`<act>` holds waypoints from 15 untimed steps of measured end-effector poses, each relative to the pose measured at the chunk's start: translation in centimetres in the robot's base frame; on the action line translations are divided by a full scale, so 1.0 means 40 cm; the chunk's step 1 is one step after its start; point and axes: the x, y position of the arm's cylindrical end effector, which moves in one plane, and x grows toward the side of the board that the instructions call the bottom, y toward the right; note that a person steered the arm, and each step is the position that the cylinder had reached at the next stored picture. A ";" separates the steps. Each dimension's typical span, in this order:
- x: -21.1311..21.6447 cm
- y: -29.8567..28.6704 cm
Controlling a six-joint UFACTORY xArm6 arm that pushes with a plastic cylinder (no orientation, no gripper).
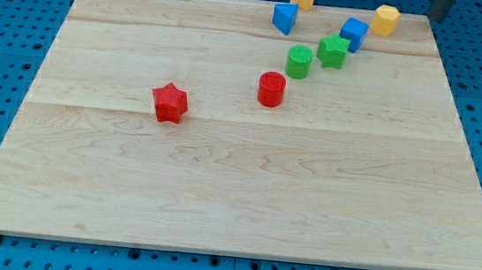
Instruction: Push the blue triangle to the top left corner of the board
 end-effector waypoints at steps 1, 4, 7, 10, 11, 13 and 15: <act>0.002 -0.179; 0.098 -0.515; 0.053 -0.733; 0.007 -0.931; 0.001 -0.935; 0.001 -1.120; 0.038 -1.226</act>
